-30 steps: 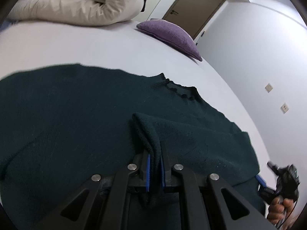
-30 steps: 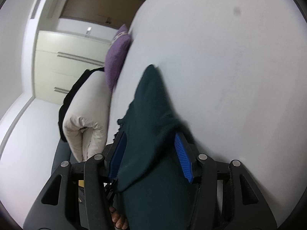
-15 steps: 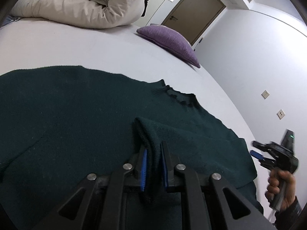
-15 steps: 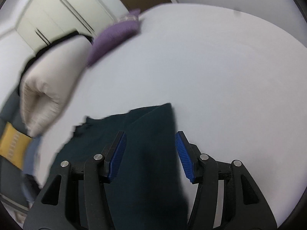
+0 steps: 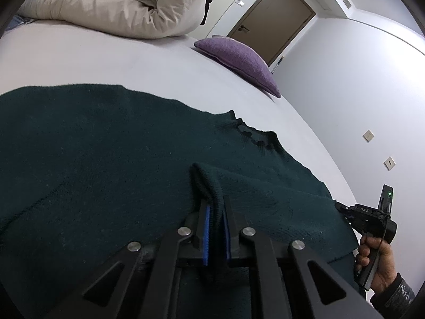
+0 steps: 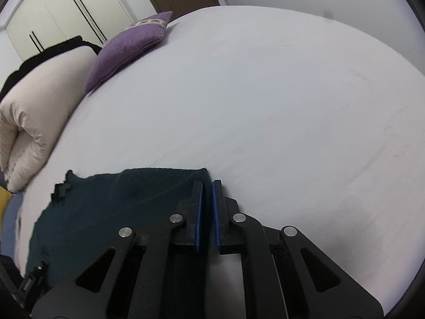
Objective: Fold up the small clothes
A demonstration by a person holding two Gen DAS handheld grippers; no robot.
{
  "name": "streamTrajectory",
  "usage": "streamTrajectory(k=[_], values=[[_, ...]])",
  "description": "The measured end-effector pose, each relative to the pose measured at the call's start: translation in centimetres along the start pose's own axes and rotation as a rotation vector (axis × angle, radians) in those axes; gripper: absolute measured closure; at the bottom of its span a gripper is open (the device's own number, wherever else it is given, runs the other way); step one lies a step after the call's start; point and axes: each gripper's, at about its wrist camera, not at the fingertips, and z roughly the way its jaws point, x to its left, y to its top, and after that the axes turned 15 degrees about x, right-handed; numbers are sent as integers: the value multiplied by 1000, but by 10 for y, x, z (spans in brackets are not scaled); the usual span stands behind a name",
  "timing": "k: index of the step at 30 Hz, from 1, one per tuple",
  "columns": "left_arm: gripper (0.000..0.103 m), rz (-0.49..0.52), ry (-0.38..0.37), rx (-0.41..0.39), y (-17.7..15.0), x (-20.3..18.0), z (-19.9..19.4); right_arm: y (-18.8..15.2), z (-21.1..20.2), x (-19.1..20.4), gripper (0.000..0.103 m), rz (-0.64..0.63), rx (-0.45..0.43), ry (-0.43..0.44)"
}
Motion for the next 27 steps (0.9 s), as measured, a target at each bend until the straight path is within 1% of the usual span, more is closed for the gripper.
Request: streamTrajectory(k=[1,2,3,4,5,7,9,10,12,14,16,18,19,21,22,23,24,25,27], values=[[91,-4,-6,0,1,2,-1,-1,-5,-1,91,4,2,0],[91,-5,-8,1,1,3,-1,-4,-13,-1,87,12,-2,-17],[91,-4,-6,1,1,2,-1,-9,-21,-1,87,19,-14,-39],[91,-1,-2,0,1,2,-1,-18,-37,1,87,15,-44,-29],[91,-1,-1,0,1,1,0,-27,-50,6,87,-8,-65,2],[91,-1,1,1,1,1,-1,-46,-63,23,87,-95,-53,28],[91,-1,1,0,1,1,-1,-67,-57,40,87,-186,7,22],[91,-3,0,0,1,1,-2,-75,-47,43,88,-211,42,-8],[91,-3,-5,1,1,1,-1,-87,-29,35,89,-211,90,-58],[90,-7,-14,1,1,2,-2,-94,-31,16,93,-180,48,20],[90,-17,-30,7,2,3,-2,-96,-35,7,93,-145,44,52],[89,-45,-70,33,6,7,-3,-96,-39,3,93,-136,45,65],[84,-53,-77,60,8,8,-6,-99,-45,3,90,-128,45,63],[61,-26,-41,96,8,2,-18,-103,-58,9,82,-120,34,54],[36,-15,-28,97,6,0,-25,-108,-69,10,68,-123,15,47],[17,-7,-8,90,4,-3,-39,-116,-82,12,59,-125,-8,51],[12,-8,15,78,1,-4,-51,-128,-96,11,56,-129,-26,66],[10,-6,41,54,-4,-3,-72,-136,-107,14,55,-137,-36,79],[10,-2,39,28,-11,5,-101,-153,-121,28,55,-161,-36,100]])
